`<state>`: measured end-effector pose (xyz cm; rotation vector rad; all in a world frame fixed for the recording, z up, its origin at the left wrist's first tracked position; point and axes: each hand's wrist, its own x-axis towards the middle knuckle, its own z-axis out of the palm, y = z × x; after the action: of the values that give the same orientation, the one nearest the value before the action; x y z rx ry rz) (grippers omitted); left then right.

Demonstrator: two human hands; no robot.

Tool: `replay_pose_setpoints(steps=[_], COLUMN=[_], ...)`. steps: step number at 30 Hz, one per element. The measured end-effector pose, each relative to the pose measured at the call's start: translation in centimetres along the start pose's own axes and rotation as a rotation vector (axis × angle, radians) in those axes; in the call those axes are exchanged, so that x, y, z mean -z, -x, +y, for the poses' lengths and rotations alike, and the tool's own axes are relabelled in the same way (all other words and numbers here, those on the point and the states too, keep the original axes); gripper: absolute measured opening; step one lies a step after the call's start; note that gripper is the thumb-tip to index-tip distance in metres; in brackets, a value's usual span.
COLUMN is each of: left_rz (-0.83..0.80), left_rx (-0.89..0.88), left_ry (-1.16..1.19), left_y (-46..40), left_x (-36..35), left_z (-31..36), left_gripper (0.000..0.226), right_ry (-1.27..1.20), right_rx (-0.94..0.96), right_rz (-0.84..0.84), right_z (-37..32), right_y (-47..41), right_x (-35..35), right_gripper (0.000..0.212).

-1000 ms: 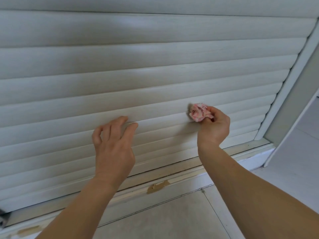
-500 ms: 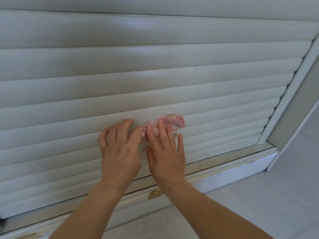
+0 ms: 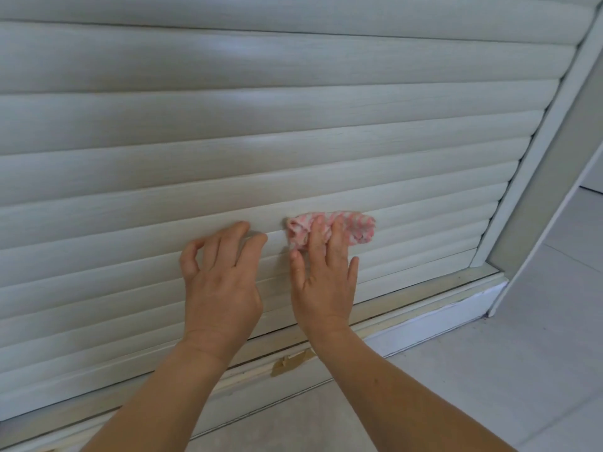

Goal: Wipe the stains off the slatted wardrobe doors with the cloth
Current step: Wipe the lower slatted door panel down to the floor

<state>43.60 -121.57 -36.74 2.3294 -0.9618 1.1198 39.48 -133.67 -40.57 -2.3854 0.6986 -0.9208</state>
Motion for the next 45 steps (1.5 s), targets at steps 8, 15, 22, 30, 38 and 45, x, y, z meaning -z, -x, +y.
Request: replay_pose_setpoints(steps=[8, 15, 22, 30, 38, 45], left_rz=[0.035, 0.058, 0.058, 0.009, -0.075, -0.125], left_rx=[-0.006, -0.01, -0.003, 0.011, 0.069, 0.332], left_ry=[0.001, -0.038, -0.03, -0.01, 0.092, 0.494], left_y=[-0.5, -0.4, -0.2, -0.5, -0.7, -3.3], left_x=[-1.4, -1.9, -2.2, -1.7, -0.8, 1.8], left_z=[1.9, 1.9, 2.1, 2.3, 3.3, 5.1], left_gripper=[0.053, 0.052, 0.05, 0.051, 0.054, 0.05], right_ry=[0.13, -0.021, -0.347, -0.486, -0.643, -1.161], right_rx=[0.029, -0.106, -0.442, -0.541, -0.499, -0.466], right_rz=[-0.03, 0.132, 0.266, 0.259, 0.076, -0.165], right_z=[5.2, 10.0, 10.0, 5.3, 0.6, -4.9], right_y=[-2.3, -5.8, -8.6, -5.1, -2.1, -2.1], right_x=[2.5, 4.7, 6.9, 4.2, 3.1, 7.2], right_gripper=[0.05, 0.052, 0.048, 0.053, 0.048, 0.037])
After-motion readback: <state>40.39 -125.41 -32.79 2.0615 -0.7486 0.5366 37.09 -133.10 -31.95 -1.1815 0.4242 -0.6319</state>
